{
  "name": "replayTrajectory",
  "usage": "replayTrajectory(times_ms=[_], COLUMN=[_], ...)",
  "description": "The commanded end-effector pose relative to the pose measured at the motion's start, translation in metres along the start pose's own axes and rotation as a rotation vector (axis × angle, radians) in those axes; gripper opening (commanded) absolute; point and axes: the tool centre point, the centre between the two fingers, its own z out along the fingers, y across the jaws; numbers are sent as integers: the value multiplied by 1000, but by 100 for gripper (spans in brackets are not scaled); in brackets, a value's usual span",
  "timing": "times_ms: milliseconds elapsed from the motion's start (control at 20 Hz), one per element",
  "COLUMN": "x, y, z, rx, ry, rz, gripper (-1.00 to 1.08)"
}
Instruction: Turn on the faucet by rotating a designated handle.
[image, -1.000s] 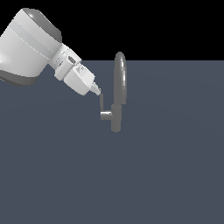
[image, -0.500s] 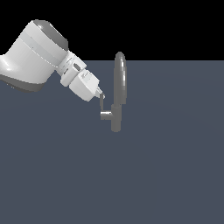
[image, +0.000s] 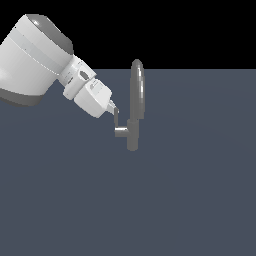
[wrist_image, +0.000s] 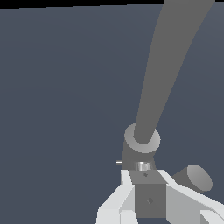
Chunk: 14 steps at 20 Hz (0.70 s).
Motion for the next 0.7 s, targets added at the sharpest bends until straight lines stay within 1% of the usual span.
replayTrajectory(times_ms=[0,150,200,250,650], x=[4,6,6,3,-3], y=[10,20,20,13,40], z=[-1,-3,-3,-3,4], rx=[-7,-7,-7,3,-2], ry=[0,0,0,0,1], rz=[3,3,3,0,2], gripper=[-100,-100,-100,-100,-100])
